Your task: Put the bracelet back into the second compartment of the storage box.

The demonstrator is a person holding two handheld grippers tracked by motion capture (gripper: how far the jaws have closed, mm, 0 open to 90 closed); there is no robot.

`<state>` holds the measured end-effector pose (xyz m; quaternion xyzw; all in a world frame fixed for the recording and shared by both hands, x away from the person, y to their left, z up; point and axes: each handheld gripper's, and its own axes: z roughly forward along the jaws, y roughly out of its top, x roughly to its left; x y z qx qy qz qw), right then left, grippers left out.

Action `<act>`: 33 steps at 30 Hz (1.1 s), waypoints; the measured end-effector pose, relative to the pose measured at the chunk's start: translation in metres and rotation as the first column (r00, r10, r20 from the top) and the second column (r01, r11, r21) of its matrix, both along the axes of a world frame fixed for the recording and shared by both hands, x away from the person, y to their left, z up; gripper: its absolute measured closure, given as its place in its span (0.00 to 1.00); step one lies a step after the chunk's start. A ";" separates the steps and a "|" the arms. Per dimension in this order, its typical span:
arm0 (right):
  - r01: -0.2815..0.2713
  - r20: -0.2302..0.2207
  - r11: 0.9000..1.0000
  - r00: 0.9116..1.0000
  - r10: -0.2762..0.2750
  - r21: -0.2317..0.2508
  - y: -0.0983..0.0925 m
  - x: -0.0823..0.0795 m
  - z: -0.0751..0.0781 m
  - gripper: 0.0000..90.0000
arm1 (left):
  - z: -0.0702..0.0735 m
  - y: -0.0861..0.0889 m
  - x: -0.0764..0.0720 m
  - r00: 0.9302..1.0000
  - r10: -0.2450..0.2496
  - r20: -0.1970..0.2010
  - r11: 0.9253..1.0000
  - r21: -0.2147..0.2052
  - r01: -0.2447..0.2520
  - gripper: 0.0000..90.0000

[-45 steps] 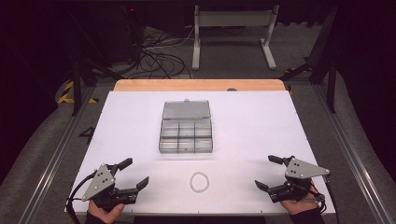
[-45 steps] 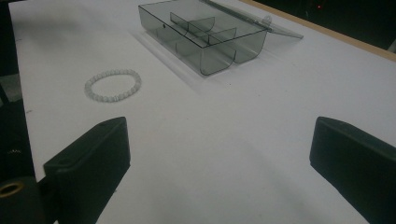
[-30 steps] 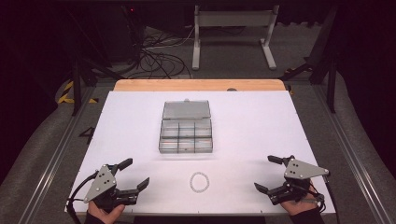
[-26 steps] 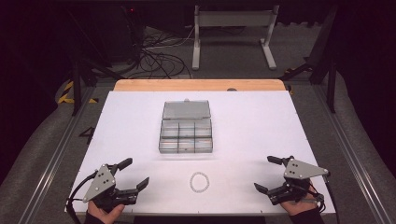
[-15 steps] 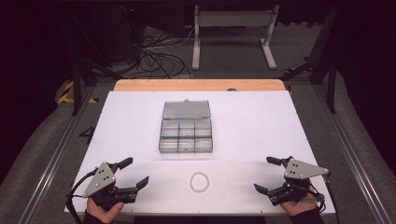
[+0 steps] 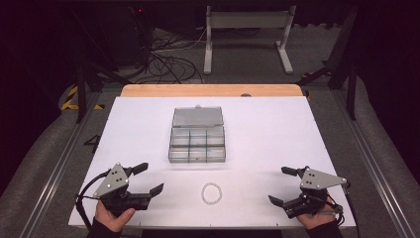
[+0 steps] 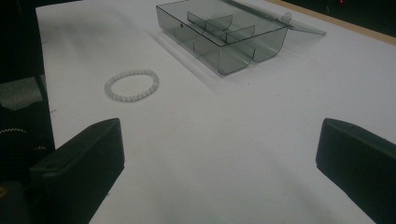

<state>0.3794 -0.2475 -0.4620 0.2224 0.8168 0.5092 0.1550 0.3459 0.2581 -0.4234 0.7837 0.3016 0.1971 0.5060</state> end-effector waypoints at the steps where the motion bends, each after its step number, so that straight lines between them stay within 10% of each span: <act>1: -0.001 -0.001 1.000 1.000 0.001 0.000 0.000 0.000 0.000 0.02 | 0.001 -0.001 0.001 1.000 -0.003 -0.005 1.000 0.000 0.003 0.21; 33: -0.016 -0.017 1.000 1.000 0.016 0.011 -0.001 0.001 0.000 0.02 | 0.018 -0.063 0.030 0.993 -0.117 -0.020 0.992 0.038 0.118 0.21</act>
